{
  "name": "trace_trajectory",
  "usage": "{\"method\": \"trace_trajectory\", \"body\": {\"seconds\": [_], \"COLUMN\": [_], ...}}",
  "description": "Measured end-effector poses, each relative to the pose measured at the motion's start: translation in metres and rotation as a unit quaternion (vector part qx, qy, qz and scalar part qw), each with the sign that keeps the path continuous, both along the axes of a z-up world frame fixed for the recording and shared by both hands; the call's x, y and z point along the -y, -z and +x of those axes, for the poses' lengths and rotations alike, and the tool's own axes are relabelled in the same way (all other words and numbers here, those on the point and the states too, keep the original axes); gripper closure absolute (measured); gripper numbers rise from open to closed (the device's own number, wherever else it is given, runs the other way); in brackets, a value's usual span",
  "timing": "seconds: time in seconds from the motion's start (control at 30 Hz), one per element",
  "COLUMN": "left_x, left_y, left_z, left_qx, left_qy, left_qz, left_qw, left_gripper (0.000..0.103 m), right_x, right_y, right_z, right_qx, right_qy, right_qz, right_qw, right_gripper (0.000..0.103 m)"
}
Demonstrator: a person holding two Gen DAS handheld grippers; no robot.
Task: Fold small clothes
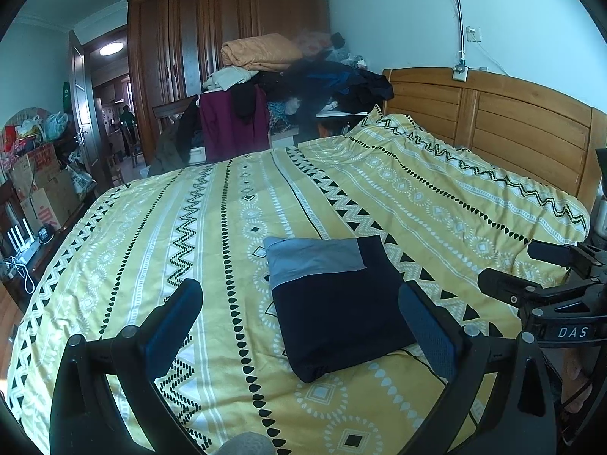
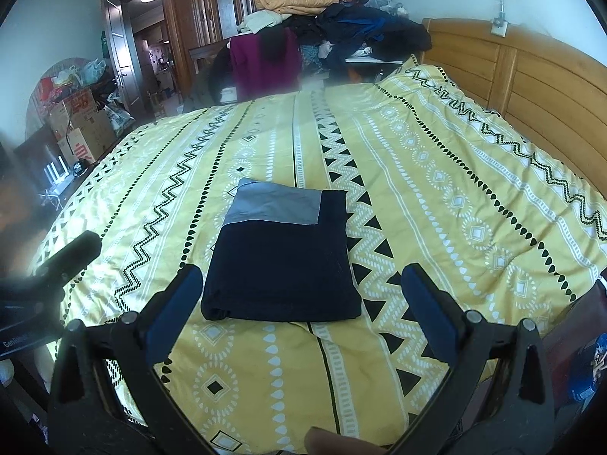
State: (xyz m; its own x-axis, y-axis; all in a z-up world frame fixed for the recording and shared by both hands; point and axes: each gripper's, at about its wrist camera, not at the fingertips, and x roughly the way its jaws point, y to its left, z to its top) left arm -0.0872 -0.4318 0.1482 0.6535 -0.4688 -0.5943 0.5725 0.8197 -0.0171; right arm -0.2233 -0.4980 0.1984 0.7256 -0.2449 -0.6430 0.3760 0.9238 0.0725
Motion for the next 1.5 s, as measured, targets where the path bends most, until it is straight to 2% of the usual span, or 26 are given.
{"method": "trace_trajectory", "body": {"seconds": [0.53, 1.23, 1.5], "left_x": [-0.011, -0.034, -0.030], "left_y": [-0.004, 0.000, 0.001], "left_z": [-0.006, 0.005, 0.003], "left_qx": [0.005, -0.012, -0.012], "left_qy": [-0.004, -0.031, -0.024], "left_qz": [-0.002, -0.002, 0.001], "left_qw": [1.0000, 0.9995, 0.9996], "left_gripper": [0.000, 0.000, 0.000], "right_x": [-0.014, -0.016, -0.008], "right_y": [0.009, -0.008, -0.006], "right_z": [0.002, 0.004, 0.002], "right_qx": [-0.013, -0.002, -0.002], "right_qy": [-0.015, -0.009, 0.000], "right_qz": [0.013, -0.002, 0.000], "right_qw": [1.000, 1.000, 1.000], "right_gripper": [0.000, 0.000, 0.000]}}
